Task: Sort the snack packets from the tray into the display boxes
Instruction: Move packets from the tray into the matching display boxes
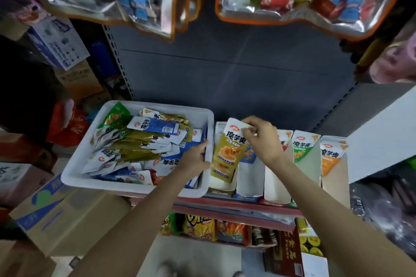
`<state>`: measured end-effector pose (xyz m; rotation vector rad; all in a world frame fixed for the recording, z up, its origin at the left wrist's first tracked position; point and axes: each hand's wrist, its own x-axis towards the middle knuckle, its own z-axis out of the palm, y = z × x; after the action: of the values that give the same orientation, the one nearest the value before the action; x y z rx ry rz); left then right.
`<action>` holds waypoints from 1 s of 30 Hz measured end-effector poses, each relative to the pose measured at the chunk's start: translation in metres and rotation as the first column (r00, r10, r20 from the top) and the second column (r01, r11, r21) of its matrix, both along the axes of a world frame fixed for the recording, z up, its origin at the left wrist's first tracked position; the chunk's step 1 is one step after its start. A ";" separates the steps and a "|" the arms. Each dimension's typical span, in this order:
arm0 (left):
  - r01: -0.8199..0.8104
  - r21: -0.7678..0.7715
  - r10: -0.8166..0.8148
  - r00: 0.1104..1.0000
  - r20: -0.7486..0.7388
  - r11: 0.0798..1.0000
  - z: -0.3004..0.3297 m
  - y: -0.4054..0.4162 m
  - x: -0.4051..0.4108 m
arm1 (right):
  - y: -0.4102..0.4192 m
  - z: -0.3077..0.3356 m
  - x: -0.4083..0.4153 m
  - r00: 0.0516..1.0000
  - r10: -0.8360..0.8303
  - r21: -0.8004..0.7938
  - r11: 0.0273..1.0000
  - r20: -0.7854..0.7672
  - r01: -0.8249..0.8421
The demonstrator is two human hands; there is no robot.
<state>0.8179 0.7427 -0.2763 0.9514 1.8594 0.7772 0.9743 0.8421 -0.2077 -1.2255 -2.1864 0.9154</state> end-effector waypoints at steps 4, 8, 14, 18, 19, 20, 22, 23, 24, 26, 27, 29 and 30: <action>-0.073 -0.022 0.075 0.989 0.126 0.997 0.000 -0.001 0.002 | -0.009 -0.017 -0.005 0.979 0.130 0.114 0.982 0.160 -0.149; -0.082 -0.016 0.083 0.988 0.128 0.997 -0.001 -0.002 0.003 | -0.018 -0.035 -0.004 0.922 0.118 0.241 0.946 0.367 -0.217; -0.094 -0.023 0.096 0.987 0.128 0.995 -0.001 -0.002 0.004 | -0.024 -0.049 -0.007 0.846 0.032 0.415 0.861 0.533 -0.294; -0.089 0.004 0.089 0.993 0.082 0.996 0.002 -0.004 0.006 | -0.025 -0.046 -0.009 0.821 -0.036 0.452 0.848 0.570 -0.277; -0.082 0.016 0.081 0.995 0.053 0.996 0.004 -0.006 0.008 | -0.026 -0.044 -0.010 0.820 -0.039 0.448 0.852 0.570 -0.271; -0.077 0.035 0.076 0.997 0.022 0.996 0.005 -0.007 0.010 | -0.028 -0.041 -0.011 0.825 -0.025 0.438 0.856 0.564 -0.273; -0.087 0.093 0.090 0.995 -0.033 0.992 0.009 -0.011 0.012 | -0.030 -0.038 -0.017 0.847 0.055 0.397 0.866 0.528 -0.304; -0.108 0.128 0.116 0.992 -0.054 0.986 0.011 -0.013 0.009 | -0.032 -0.035 -0.022 0.852 0.124 0.352 0.873 0.509 -0.337; -0.135 0.169 0.149 0.986 -0.071 0.976 0.013 -0.016 0.004 | -0.034 -0.032 -0.029 0.858 0.188 0.309 0.878 0.478 -0.364; -0.160 0.243 0.205 0.963 -0.173 0.957 0.016 -0.024 -0.015 | -0.037 -0.030 -0.048 0.868 0.270 0.231 0.892 0.418 -0.389; -0.147 0.269 0.220 0.938 -0.267 0.952 0.018 -0.029 -0.028 | -0.040 -0.030 -0.059 0.869 0.297 0.181 0.902 0.396 -0.391; -0.109 0.271 0.227 0.860 -0.456 0.956 0.019 -0.040 -0.057 | -0.045 -0.031 -0.086 0.871 0.338 0.097 0.914 0.356 -0.394; -0.097 0.242 0.215 0.817 -0.534 0.966 0.019 -0.045 -0.072 | -0.048 -0.032 -0.100 0.872 0.350 0.061 0.918 0.343 -0.392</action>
<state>0.7463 0.6976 -0.2571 1.2677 2.4264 0.8636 0.8748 0.7936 -0.2401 -0.9618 -2.7694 0.7330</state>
